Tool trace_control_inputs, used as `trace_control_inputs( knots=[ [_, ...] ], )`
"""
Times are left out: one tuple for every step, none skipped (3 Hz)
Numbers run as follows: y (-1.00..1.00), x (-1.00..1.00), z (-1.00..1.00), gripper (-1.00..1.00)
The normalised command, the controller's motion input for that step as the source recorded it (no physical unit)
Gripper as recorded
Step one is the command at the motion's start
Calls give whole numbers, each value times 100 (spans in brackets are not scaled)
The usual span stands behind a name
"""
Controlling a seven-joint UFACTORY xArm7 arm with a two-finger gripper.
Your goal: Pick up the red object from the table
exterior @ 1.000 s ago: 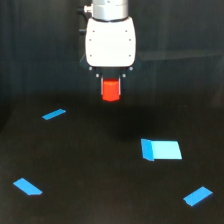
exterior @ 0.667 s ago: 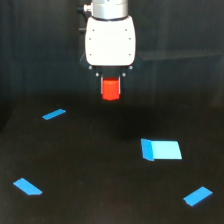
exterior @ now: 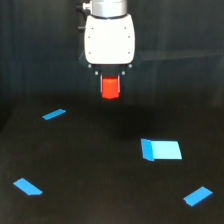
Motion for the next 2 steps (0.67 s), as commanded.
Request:
trace_control_inputs(
  knots=[
    [-1,-4,16,-95],
    [12,-6,16,-94]
  ],
)
